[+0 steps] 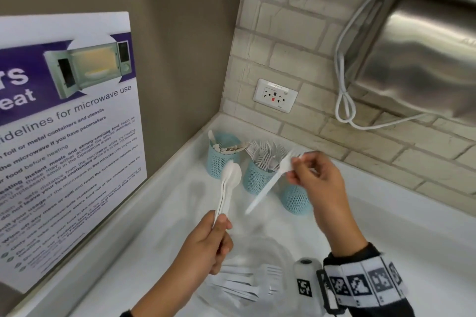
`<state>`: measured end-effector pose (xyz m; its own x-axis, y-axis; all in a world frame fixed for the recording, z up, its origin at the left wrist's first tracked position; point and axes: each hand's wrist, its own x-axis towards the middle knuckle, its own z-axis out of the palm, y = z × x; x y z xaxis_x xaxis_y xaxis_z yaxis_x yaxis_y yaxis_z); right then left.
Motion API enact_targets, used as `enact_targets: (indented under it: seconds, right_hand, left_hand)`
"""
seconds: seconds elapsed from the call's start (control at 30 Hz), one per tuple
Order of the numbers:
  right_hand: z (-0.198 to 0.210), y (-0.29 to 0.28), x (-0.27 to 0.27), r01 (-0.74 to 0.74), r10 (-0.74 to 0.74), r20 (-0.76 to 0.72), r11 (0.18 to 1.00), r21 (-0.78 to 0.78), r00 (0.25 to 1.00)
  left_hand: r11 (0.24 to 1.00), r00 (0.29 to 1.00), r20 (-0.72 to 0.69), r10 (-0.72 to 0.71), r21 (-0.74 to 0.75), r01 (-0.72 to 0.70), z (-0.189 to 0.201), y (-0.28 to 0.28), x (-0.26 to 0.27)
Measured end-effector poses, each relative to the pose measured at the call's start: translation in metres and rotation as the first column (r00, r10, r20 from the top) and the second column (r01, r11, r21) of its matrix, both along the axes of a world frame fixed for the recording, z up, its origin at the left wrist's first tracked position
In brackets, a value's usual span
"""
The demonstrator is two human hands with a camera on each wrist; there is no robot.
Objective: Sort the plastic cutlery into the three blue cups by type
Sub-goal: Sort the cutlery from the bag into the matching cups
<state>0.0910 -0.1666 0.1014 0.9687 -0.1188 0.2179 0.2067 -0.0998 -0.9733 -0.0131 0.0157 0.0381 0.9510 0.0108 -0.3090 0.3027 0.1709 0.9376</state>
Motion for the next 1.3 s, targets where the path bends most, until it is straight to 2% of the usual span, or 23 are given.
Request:
enact_targets:
  seconds: [0.1,0.23,0.37,0.47,0.6,0.7,0.77,0.8,0.87,0.93,0.97,1.0,1.03,1.1,1.17,1.3]
  right_hand:
    - [0.014,-0.016,0.011,0.155,-0.154,0.147,0.988,0.002,0.977]
    - [0.014,-0.023,0.027,0.344,-0.282,0.308,0.924,-0.169,0.909]
    - [-0.010,-0.018,0.048,0.301,-0.214,0.257,0.879,-0.371,0.942]
    - [-0.030,-0.014,0.060,0.324,-0.195,0.282,0.773,-0.546,0.939]
    - [-0.036,-0.010,0.064,0.352,-0.149,0.358,0.708,-0.612,0.922]
    - [-0.039,-0.009,0.064,0.340,-0.114,0.348,0.624,-0.704,0.931]
    - [-0.038,-0.008,0.062,0.333,-0.107,0.340,0.599,-0.728,0.934]
    - [-0.037,-0.007,0.060,0.329,-0.116,0.331,0.618,-0.714,0.937]
    - [-0.031,-0.002,0.050,0.282,-0.124,0.281,0.716,-0.639,0.952]
    - [-0.024,0.006,0.032,0.098,-0.052,0.108,0.873,-0.478,0.993]
    - [-0.020,0.011,0.021,-0.047,0.041,-0.023,0.932,-0.361,0.999]
    - [-0.016,0.015,0.011,-0.175,0.140,-0.141,0.946,-0.272,0.980]
    - [-0.013,0.019,0.002,-0.291,0.235,-0.238,0.928,-0.233,0.942]
    - [-0.013,0.024,-0.011,-0.425,0.343,-0.335,0.880,-0.214,0.878]
    - [-0.015,0.026,-0.018,-0.431,0.374,-0.311,0.892,-0.135,0.873]
    - [-0.017,0.025,-0.022,-0.330,0.326,-0.286,0.943,0.037,0.901]
  left_hand:
    - [1.000,1.000,0.016,-0.005,0.005,0.005,-0.002,-0.001,0.001]
    - [0.999,0.999,0.033,-0.033,0.021,0.032,-0.002,-0.003,0.001]
    - [0.999,0.998,0.043,-0.043,0.031,0.042,-0.001,-0.002,0.001]
    - [0.998,0.998,0.047,-0.050,0.048,0.047,-0.001,0.000,0.001]
    - [0.998,0.997,0.049,-0.055,0.041,0.053,-0.001,0.003,0.000]
    - [0.998,0.997,0.050,-0.058,0.035,0.056,-0.002,0.002,0.000]
    - [0.998,0.996,0.056,-0.063,0.028,0.062,-0.002,0.002,0.000]
    - [0.998,0.996,0.059,-0.062,0.025,0.061,-0.002,0.002,0.000]
    - [0.998,0.996,0.063,-0.058,0.028,0.057,-0.002,0.002,0.000]
    - [0.998,0.996,0.063,-0.058,0.025,0.056,-0.002,0.002,0.000]
    - [0.998,0.997,0.060,-0.059,0.014,0.058,0.000,0.001,-0.001]
    - [0.998,0.997,0.056,-0.060,-0.005,0.061,0.001,0.000,-0.002]
    - [0.997,0.996,0.053,-0.065,-0.024,0.067,0.002,-0.001,-0.002]
    - [0.995,0.995,0.048,-0.082,-0.053,0.085,0.005,-0.002,-0.005]
    - [0.993,0.995,0.045,-0.089,-0.071,0.092,0.008,-0.003,-0.006]
    - [0.991,0.999,0.001,-0.047,-0.129,0.047,0.008,-0.003,-0.006]
